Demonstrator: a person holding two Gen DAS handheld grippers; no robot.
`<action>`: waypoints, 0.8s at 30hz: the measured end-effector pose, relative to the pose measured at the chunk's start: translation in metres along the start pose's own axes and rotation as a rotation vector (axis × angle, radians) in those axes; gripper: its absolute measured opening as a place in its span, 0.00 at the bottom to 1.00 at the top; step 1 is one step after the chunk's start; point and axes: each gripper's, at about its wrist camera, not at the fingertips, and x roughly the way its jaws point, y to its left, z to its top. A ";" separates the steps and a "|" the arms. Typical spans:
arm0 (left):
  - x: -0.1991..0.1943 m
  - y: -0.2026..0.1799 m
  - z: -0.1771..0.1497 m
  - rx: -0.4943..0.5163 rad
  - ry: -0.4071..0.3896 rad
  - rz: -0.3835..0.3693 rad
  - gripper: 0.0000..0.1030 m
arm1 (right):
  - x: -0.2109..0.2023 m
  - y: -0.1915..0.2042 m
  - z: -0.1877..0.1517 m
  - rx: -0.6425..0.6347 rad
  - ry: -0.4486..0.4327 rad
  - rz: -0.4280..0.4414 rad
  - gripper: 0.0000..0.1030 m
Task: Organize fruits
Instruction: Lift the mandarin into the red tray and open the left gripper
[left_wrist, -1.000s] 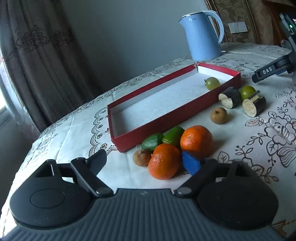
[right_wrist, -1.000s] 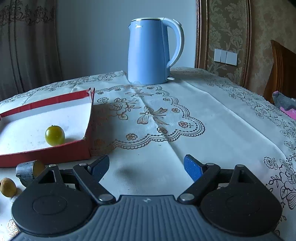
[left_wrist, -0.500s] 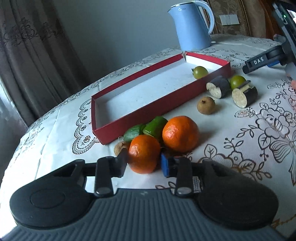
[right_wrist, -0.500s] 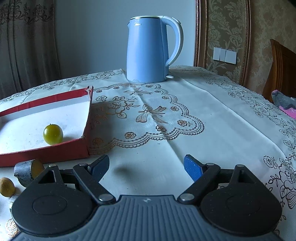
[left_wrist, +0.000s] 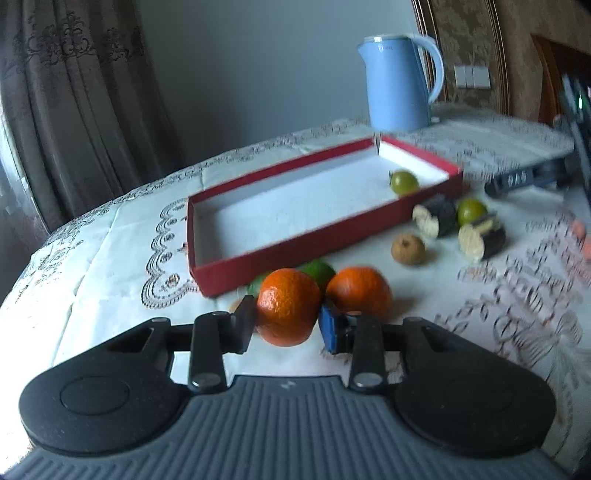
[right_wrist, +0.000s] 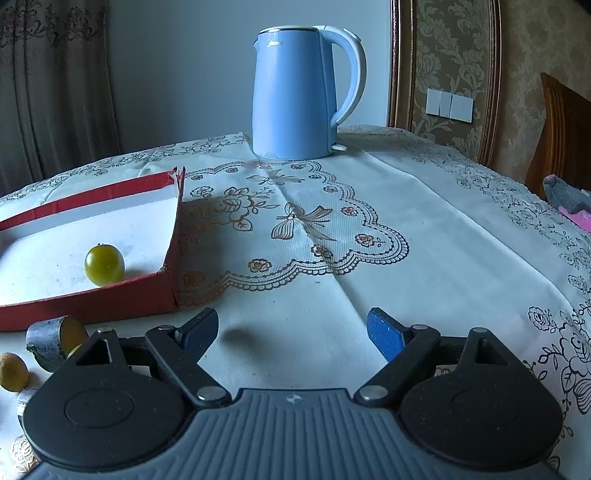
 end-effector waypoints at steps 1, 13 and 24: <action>-0.001 0.003 0.004 -0.010 -0.006 -0.011 0.32 | 0.001 0.000 0.000 0.002 0.002 0.001 0.85; 0.028 0.025 0.051 -0.128 -0.032 0.009 0.32 | 0.003 -0.003 -0.001 0.018 0.014 -0.011 0.86; 0.088 0.046 0.077 -0.243 0.040 0.052 0.32 | 0.002 -0.004 -0.001 0.023 0.009 -0.012 0.97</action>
